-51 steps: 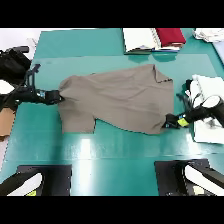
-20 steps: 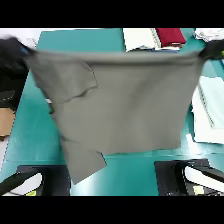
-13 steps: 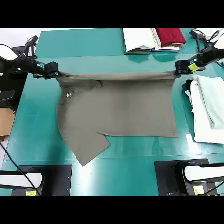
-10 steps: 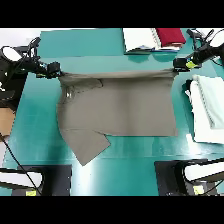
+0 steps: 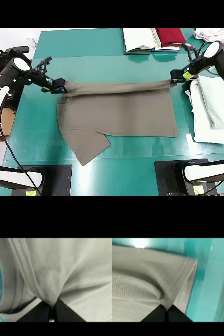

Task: Fold the shirts.

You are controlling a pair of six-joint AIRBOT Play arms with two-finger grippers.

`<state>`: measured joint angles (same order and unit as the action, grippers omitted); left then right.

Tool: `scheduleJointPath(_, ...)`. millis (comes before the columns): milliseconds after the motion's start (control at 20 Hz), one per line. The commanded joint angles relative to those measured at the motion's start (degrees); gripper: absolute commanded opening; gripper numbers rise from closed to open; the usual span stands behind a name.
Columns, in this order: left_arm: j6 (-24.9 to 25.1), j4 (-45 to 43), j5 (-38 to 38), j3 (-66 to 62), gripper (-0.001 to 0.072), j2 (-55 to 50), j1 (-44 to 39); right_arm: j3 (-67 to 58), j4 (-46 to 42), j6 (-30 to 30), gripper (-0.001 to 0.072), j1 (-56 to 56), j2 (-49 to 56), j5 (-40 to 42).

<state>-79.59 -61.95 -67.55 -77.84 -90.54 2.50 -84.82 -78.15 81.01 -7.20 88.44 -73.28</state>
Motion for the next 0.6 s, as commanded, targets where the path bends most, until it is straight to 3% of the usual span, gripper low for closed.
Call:
scheduleJointPath(0, 0.11, 0.00, 0.02, 3.15, 0.0214, -0.02, -0.02, 5.68, 0.59, -0.07, 0.0112, -0.02, -1.05, 1.40)
scheduleJointPath(50, -0.04, 0.07, -0.07, 3.06, 0.0450, 0.04, -0.02, 6.03, 0.61, -0.07, 0.0325, -0.02, -1.07, 1.09)
scheduleJointPath(100, -0.79, -0.46, -0.96, 2.67, 0.0464, 0.11, 0.17, 5.70, 0.59, -0.07, 0.0395, -0.02, -1.07, 0.76)
scheduleJointPath(300, -3.10, -7.34, -8.92, 1.55, 0.0465, 5.33, -0.02, 4.26, 0.61, -1.81, 0.0388, -0.02, -4.13, -3.54)
scheduleJointPath(550, -5.31, -12.04, -8.94, 21.46, 0.0466, 24.20, -0.02, 13.81, 2.43, -2.64, 0.0388, -0.02, -16.61, -3.28)
